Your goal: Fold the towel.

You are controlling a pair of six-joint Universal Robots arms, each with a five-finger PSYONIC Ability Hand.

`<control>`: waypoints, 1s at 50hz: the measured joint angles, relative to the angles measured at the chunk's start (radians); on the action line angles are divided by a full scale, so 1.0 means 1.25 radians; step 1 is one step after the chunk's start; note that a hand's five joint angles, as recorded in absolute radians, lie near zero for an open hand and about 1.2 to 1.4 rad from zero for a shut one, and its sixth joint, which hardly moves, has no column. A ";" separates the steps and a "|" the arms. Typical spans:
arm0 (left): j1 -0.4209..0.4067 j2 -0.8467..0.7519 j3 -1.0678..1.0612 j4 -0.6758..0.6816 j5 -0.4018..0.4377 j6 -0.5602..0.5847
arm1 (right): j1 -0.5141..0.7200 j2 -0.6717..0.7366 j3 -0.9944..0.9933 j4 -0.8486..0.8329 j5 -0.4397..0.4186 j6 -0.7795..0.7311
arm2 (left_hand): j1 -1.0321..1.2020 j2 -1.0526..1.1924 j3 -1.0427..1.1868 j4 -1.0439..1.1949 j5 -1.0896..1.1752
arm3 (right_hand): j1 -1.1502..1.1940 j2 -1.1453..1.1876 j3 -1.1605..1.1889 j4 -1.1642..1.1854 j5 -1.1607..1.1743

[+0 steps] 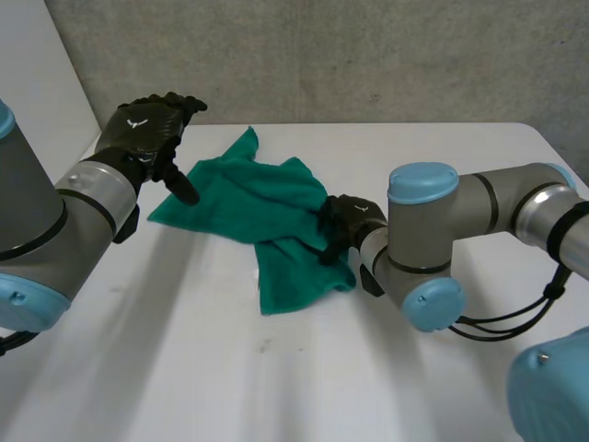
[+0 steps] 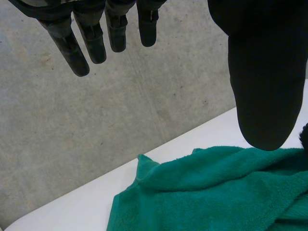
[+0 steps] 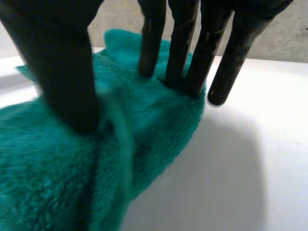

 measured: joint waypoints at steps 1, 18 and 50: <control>0.000 -0.002 0.000 0.001 0.000 0.000 | 0.000 0.012 -0.019 0.000 0.007 -0.006 | 0.000 0.000 0.000 0.000 0.000 | 0.262 0.286 0.274 0.275 0.259; 0.009 -0.054 0.005 0.038 -0.004 -0.004 | 0.003 -0.292 -0.069 0.006 -0.068 -0.192 | 0.000 0.000 0.000 0.000 0.000 | 0.367 0.452 0.467 0.477 0.468; -0.081 -0.066 -0.134 -0.140 -0.065 -0.486 | 0.089 -0.460 0.065 0.022 0.016 -0.375 | 0.003 0.000 0.000 0.001 0.000 | 0.367 0.452 0.470 0.477 0.469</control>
